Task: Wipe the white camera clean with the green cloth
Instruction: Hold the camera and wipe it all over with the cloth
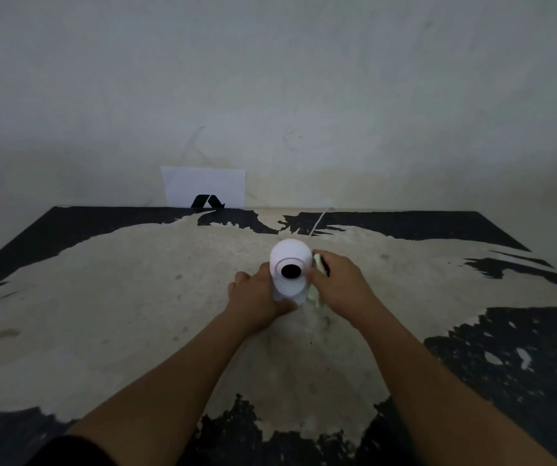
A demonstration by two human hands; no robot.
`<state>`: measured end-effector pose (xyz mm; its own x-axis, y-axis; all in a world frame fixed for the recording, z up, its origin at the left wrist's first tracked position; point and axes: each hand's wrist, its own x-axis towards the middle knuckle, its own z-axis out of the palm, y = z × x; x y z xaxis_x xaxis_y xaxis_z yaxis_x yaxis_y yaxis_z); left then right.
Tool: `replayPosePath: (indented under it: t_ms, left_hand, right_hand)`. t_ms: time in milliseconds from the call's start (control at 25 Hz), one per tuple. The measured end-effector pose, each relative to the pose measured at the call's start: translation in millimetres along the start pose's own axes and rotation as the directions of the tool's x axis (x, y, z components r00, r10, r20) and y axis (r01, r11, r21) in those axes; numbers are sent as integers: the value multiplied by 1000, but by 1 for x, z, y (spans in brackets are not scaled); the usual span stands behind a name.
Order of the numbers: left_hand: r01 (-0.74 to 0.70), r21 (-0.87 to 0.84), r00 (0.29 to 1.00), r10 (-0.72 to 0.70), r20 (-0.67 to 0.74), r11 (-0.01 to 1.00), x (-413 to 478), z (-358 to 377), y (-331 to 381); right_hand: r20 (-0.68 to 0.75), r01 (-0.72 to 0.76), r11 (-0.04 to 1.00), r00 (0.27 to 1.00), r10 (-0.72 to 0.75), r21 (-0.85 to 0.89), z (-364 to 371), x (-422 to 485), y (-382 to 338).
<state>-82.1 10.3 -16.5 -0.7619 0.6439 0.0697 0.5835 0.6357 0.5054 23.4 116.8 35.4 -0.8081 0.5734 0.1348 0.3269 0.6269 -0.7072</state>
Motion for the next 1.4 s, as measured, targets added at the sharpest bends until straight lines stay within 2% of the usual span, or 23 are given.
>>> replayPosePath:
  t_ms: [120, 200, 240, 320, 400, 480, 600, 720, 760, 800, 880, 960, 1200, 1320, 1400]
  left_hand:
    - [12, -34, 1000, -12, 6, 999, -5, -1, -4]
    - [28, -71, 998, -32, -54, 997, -11, -3, -12]
    - [22, -150, 993, -39, -108, 989, -19, -5, -14]
    - [-40, -420, 982, -41, -182, 907, -39, -11, -11]
    - [-49, -649, 995, -18, -96, 759, -58, -22, -1]
    - [-17, -722, 1000, 25, 0, 691, -65, -26, 1]
    - [-9, -703, 1000, 5, -7, 712, -58, -26, -7]
    - [-48, -629, 995, -15, -95, 776, -38, -22, -15]
    - [-75, -578, 991, -2, -131, 812, -30, -22, -15]
    - [-97, -517, 987, 16, -159, 851, -23, -21, -15]
    - [-119, -434, 983, 46, -176, 893, -12, -21, -13]
    - [-98, -445, 988, 34, -150, 890, -6, -20, -9]
    - [-42, -535, 990, -35, -135, 844, -5, -13, -3]
    - [-19, -523, 984, -75, -159, 852, -4, -4, 7]
    - [32, -480, 965, -153, -215, 877, -3, 4, 16]
  right_hand:
    - [-75, 5, 997, 997, 1, 79, -2, -23, 7]
    - [-77, -44, 970, 995, 64, 241, -4, -36, 12]
    - [-53, -71, 946, 994, 92, 317, -3, -41, 14]
    - [-16, -68, 925, 997, 80, 375, 1, -48, 13]
    - [10, -27, 918, 1000, 26, 397, 7, -51, 8]
    - [48, -12, 898, 999, -10, 440, 11, -50, 1]
    - [28, 6, 909, 999, -20, 418, 8, -43, -1]
    - [-187, 41, 922, 982, 35, 386, -5, -20, -5]
    - [-218, 40, 929, 975, 44, 368, -9, -10, -8]
    - [-204, 30, 932, 978, 47, 361, -11, 2, -9]
    - [-87, -26, 922, 994, 64, 386, -8, 19, -9]
    - [5, -85, 890, 996, 93, 448, 0, 27, -3]
    - [6, -83, 818, 995, 97, 569, 7, 30, 5]
    - [-16, -54, 835, 997, 75, 548, 8, 29, 6]
    - [-35, -32, 856, 998, 58, 516, 8, 29, 7]
